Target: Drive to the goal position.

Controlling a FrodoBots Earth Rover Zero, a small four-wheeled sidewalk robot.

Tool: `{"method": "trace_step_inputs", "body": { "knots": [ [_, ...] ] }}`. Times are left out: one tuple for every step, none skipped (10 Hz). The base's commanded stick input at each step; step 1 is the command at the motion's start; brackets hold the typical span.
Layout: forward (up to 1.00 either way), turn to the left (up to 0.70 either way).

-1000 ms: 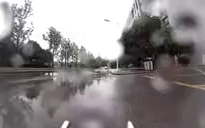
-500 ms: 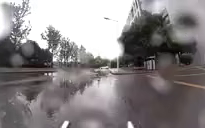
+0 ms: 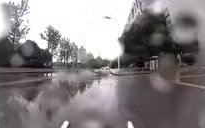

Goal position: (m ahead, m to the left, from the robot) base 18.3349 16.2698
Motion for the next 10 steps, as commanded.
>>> {"method": "trace_step_inputs", "body": {
  "knots": [
    [0.70, 0.00],
    [0.70, 0.00],
    [0.70, 0.00],
    [0.70, 0.00],
    [0.70, 0.00],
    [0.70, 0.00],
    [0.70, -0.01],
    [0.70, -0.05],
    [0.70, -0.09],
    [0.70, 0.00]
  ]
}}
